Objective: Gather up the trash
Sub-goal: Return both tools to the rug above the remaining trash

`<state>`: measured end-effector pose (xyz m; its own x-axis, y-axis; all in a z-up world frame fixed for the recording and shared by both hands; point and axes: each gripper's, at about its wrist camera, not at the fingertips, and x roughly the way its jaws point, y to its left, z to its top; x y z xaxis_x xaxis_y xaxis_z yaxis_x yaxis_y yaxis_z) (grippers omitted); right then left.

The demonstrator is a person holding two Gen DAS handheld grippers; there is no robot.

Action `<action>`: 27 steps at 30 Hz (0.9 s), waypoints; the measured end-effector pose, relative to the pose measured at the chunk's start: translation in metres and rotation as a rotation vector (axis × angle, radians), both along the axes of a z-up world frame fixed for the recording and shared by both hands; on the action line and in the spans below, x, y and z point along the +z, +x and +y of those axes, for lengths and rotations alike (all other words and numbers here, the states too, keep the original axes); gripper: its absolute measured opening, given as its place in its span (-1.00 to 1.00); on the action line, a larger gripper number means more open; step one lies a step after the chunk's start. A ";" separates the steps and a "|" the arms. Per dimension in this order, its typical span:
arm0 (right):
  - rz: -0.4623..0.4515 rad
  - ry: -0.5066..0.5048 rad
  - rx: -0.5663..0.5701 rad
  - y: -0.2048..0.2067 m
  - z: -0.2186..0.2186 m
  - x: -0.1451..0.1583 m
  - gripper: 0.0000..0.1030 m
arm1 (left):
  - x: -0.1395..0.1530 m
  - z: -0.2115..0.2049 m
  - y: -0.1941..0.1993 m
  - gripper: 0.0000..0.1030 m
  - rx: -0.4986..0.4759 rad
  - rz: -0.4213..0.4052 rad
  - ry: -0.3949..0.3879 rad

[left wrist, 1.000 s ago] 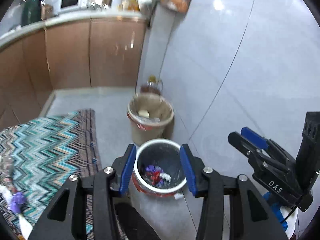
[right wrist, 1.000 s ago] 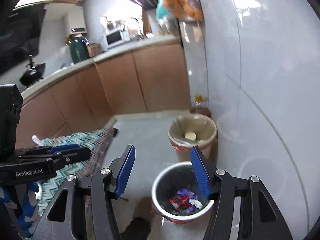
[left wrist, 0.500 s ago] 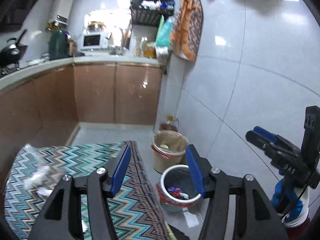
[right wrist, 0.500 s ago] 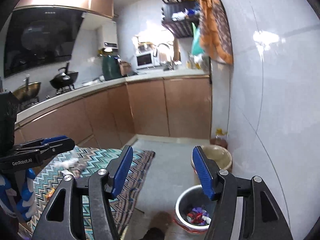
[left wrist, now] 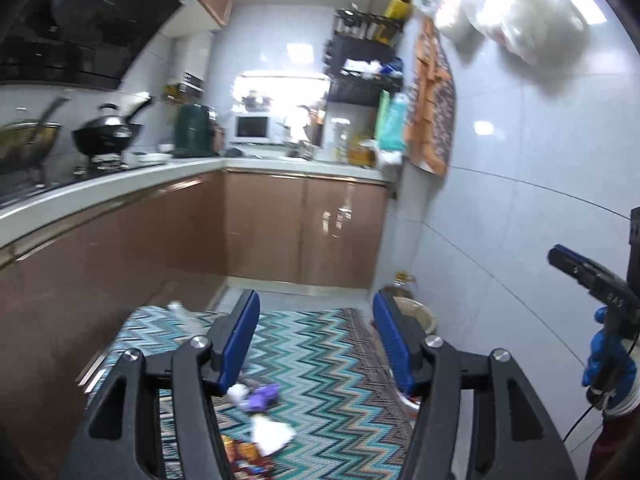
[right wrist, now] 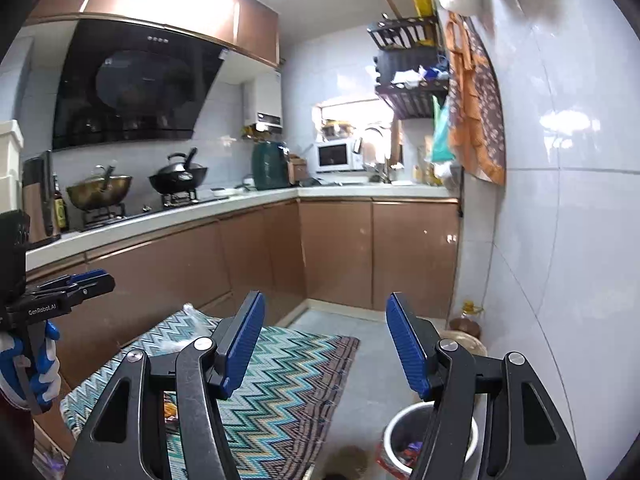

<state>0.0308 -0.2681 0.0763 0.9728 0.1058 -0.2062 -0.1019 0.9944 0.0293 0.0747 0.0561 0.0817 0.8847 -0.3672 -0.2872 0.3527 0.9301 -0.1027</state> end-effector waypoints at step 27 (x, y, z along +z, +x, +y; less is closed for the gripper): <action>0.146 -0.004 0.188 0.042 0.089 -0.046 0.21 | -0.116 0.130 0.007 0.15 0.124 0.222 -0.113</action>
<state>0.0731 -0.1794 0.0305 0.8960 0.2814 -0.3436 -0.2803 0.9584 0.0538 0.0816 0.1860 -0.0345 0.8448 -0.3009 -0.4425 0.1945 0.9430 -0.2699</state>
